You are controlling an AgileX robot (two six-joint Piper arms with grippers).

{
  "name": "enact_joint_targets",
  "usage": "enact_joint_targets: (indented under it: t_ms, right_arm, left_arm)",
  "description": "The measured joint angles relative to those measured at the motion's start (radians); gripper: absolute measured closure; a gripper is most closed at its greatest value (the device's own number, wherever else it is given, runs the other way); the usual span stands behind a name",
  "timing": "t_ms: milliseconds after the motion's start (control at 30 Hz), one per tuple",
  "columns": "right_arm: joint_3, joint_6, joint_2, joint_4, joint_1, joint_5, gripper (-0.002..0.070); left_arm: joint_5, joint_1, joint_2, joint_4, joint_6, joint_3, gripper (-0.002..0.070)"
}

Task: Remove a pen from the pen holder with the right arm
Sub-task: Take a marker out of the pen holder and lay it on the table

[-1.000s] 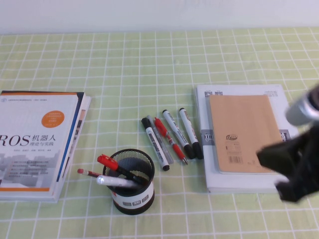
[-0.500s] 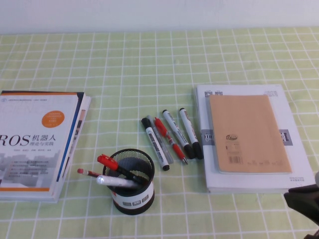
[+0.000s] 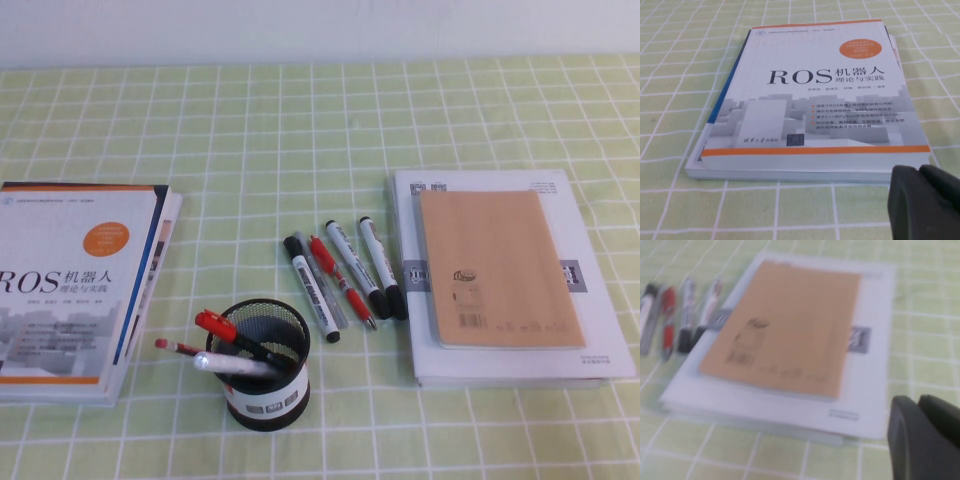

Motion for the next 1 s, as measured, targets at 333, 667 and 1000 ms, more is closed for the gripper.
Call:
enact_joint_targets:
  t_ms: [333,667,1000]
  right_arm:
    - [0.166,0.000,-0.333,0.037,-0.134,-0.062,0.0689]
    - [0.168,0.000,-0.420,0.037,-0.139,0.095,0.0688]
    - [0.168,0.000,-0.420,0.037,-0.139,0.219,0.0688]
  left_arm:
    - [0.000,0.000,0.000,0.000,0.000,0.000,0.0681]
    - [0.000,0.000,0.000,0.000,0.000,0.000,0.0681]
    - [0.000,0.000,0.000,0.000,0.000,0.000,0.0681]
